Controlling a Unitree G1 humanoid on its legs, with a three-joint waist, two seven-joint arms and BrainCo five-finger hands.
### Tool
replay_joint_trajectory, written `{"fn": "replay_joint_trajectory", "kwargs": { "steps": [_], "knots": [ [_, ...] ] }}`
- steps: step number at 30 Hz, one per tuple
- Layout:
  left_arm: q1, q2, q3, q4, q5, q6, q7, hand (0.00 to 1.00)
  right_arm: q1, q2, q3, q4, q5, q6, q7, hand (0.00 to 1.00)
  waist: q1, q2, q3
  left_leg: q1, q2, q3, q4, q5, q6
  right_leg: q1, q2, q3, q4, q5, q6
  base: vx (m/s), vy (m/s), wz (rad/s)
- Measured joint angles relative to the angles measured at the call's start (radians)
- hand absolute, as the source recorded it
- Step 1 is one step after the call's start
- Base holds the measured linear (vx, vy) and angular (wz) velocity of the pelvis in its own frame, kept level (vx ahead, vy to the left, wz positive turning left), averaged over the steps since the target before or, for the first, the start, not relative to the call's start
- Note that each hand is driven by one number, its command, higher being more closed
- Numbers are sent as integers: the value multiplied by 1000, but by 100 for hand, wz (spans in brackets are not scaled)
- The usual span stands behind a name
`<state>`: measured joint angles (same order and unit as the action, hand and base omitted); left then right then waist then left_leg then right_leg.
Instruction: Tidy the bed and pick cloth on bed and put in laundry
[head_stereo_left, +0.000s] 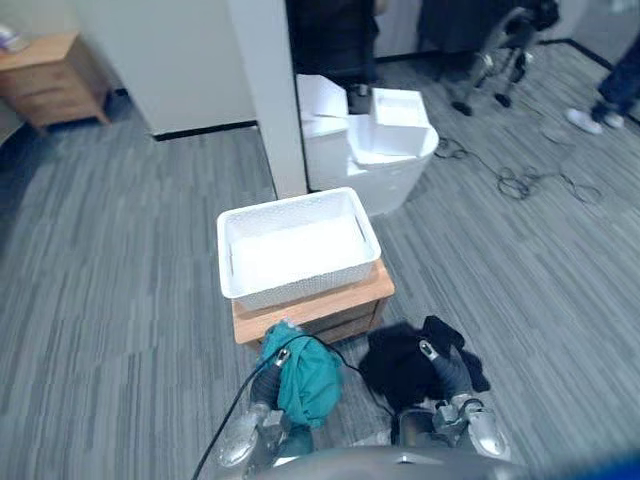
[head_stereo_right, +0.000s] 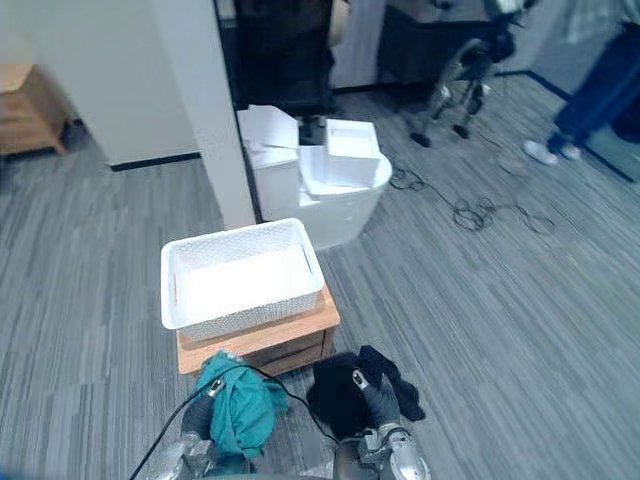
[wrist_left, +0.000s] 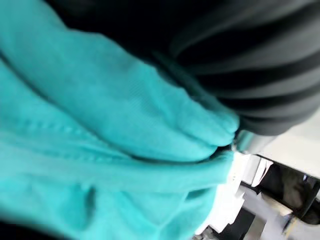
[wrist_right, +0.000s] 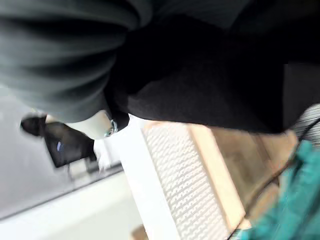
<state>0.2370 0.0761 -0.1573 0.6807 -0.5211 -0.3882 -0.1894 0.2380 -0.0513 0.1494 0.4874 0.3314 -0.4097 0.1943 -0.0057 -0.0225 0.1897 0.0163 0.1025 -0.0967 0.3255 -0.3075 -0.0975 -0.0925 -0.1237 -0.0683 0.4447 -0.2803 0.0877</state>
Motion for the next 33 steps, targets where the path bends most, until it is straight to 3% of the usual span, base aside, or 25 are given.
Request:
{"fn": "replay_joint_trajectory", "kwargs": {
  "steps": [2, 5, 7, 11, 13, 18, 21, 23, 24, 25, 26, 28, 29, 33],
  "knots": [
    [14, -15, -1, 0, 0, -1, -1, 100, -19, 0, 2, 0, 0, 2, 1, 100, -2, 15, -6, -10, 8, 29, 0, 19, -13, 18, -8, -34, -7, -11, -5, 140, -109, 54],
    [12, -13, -12, -36, 8, -9, -4, 100, -24, -6, -2, 1, 0, 21, -4, 100, -23, 15, -7, -67, 48, 218, 10, 67, -6, 90, -39, -162, -77, 3, -2, 107, -57, 116],
    [12, 13, -38, -40, 39, -13, -9, 100, -24, -7, -6, 1, 0, 31, -12, 100, -12, 2, 0, -66, 48, 324, -21, 119, 4, 142, -58, -219, -126, 20, 4, 105, -15, 93],
    [41, 33, -59, -46, 64, -13, -32, 100, -39, -4, -28, 12, 0, 32, -12, 100, -13, -2, -3, 6, -21, 342, -247, 279, 24, 174, -76, -224, -200, 92, 11, 99, 55, 55],
    [54, 49, -77, -65, 75, -13, -41, 100, -39, -3, -29, 13, 0, 32, -15, 100, -19, -4, -3, 20, -32, 340, -295, 311, 40, 182, -79, -224, -199, 103, 13, 43, 58, 48],
    [55, 52, -78, -70, 103, -9, -68, 100, -37, 4, -32, 13, -1, 33, -46, 100, -30, -22, 0, 43, -41, 353, -314, 317, 49, 172, -89, -223, -124, 103, 14, 8, 29, 14],
    [50, 58, -111, -71, 116, -9, -77, 100, -28, 4, -31, 11, -2, 32, -63, 100, -38, -33, 6, 66, -53, 367, -349, 312, 67, 71, -131, -214, 104, 102, 14, -39, 57, 18],
    [34, 77, -128, -70, 130, -8, -74, 100, -7, 13, -27, 14, -2, 32, -85, 100, -39, -65, 15, 91, -69, 357, -366, 307, 77, 22, -171, -186, 247, 112, 22, -27, 4, 30],
    [29, 78, -135, -66, 133, -7, -73, 100, 1, 15, -14, 22, -4, 32, -94, 100, -39, -60, 21, 101, -65, 349, -370, 306, 79, -32, -178, -159, 327, 103, 19, -26, -46, 17],
    [22, 87, -135, -63, 133, -7, -73, 100, 6, 15, -2, 24, -4, 31, -99, 100, -43, -58, 20, 108, -51, 341, -368, 305, 81, -32, -153, -137, 270, 40, 15, -29, -38, 19],
    [19, 93, -135, -60, 133, -7, -73, 100, 7, 14, 0, 23, -4, 28, -102, 100, -48, -58, 20, 106, -44, 331, -366, 303, 78, -29, -134, -129, 200, 24, 11, -30, -58, 29],
    [18, 100, -136, -45, 141, -7, -74, 100, 9, 15, 0, 21, -3, 15, -122, 100, -60, -74, 12, 99, -53, 302, -361, 305, 66, 7, -87, -70, -48, 53, 10, -27, -105, 39],
    [17, 108, -138, -38, 142, -6, -76, 100, 14, 11, -2, 19, -3, 6, -128, 100, -60, -90, 9, 96, -69, 295, -367, 305, 60, 17, -89, -49, -92, 73, 14, -15, -143, 41],
    [47, 70, -147, -32, 142, 1, -100, 100, 23, -8, -71, -63, -3, -11, -170, 100, -47, -13, -16, 125, -25, 315, -418, 336, 38, 51, -43, -83, -160, 103, 5, 55, -83, -5]
  ]
}}
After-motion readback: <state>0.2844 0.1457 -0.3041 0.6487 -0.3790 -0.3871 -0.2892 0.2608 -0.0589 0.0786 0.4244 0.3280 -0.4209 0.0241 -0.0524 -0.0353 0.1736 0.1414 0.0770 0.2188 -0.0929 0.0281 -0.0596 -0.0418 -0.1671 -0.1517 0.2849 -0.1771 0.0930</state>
